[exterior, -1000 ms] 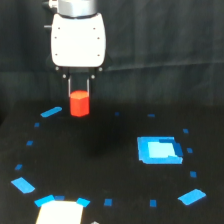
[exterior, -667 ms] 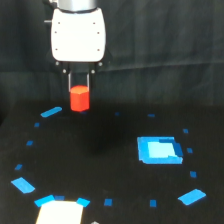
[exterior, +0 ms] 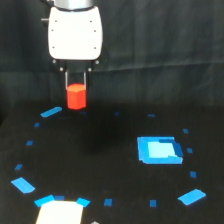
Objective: Pick up the red object from the table
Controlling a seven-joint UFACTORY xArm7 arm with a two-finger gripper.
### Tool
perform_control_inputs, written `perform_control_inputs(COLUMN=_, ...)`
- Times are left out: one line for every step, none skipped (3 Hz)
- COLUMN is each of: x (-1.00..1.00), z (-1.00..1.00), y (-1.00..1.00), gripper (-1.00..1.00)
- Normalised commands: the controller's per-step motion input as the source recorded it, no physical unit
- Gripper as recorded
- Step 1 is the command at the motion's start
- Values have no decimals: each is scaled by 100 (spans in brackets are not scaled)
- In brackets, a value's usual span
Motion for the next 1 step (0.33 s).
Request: perform_control_inputs(x=-9, z=-31, y=-46, gripper=-99)
